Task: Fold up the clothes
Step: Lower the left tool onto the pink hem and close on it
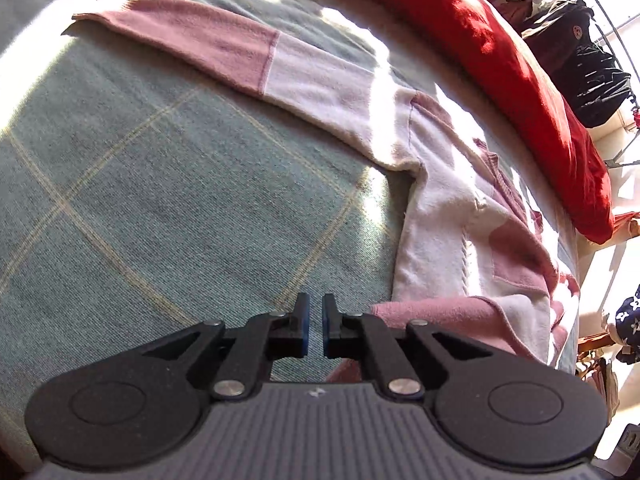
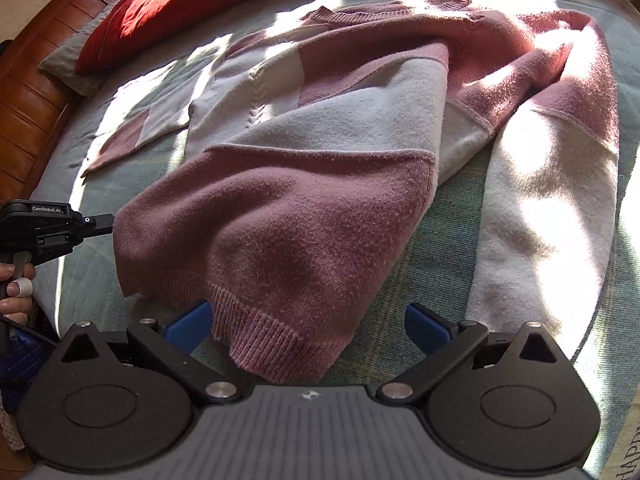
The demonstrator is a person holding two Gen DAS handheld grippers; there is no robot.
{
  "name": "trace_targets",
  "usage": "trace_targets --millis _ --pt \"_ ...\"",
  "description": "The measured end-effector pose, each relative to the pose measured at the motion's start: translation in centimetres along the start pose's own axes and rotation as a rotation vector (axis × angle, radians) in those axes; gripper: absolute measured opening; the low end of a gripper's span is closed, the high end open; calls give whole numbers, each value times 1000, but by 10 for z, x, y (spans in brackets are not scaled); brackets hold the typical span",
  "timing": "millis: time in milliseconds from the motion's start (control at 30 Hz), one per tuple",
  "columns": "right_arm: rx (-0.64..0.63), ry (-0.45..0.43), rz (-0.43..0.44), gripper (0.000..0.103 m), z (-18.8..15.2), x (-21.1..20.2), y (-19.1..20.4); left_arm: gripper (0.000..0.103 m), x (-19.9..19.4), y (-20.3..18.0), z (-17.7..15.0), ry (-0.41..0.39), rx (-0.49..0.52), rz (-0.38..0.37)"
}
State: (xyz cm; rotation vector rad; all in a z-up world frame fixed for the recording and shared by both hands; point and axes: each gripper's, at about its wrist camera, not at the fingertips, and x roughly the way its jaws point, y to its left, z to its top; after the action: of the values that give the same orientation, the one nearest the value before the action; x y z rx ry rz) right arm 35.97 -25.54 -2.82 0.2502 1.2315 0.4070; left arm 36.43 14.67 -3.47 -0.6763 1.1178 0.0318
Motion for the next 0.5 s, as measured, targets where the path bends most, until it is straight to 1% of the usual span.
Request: trace_targets --millis 33,67,100,200,267,333,367,400,467,500 --pt "7 2 -3 103 -1 1 -1 24 0 -1 -4 8 1 -18" --pt "14 4 -5 103 -1 1 -2 34 0 -2 -8 15 1 -36" --pt "24 4 -4 103 -2 2 -4 38 0 -2 -11 16 4 -53" --pt "50 5 4 103 -1 4 -7 41 -4 0 -13 -4 0 -87" --pt "56 7 5 103 -1 5 -8 42 -9 1 -12 -30 -1 -107" --pt "53 13 3 103 -1 7 -7 46 -14 3 -11 -55 -5 -121" --pt "50 14 1 103 0 8 -7 52 -16 4 -10 -66 -10 -130" --pt "47 14 2 103 -1 8 -6 55 -17 4 -10 -72 -14 -143" --pt "46 18 6 103 -1 10 -6 57 -15 2 -9 -63 -5 -180" --pt "45 18 5 103 -1 10 -5 60 -12 1 -10 -43 4 -205"
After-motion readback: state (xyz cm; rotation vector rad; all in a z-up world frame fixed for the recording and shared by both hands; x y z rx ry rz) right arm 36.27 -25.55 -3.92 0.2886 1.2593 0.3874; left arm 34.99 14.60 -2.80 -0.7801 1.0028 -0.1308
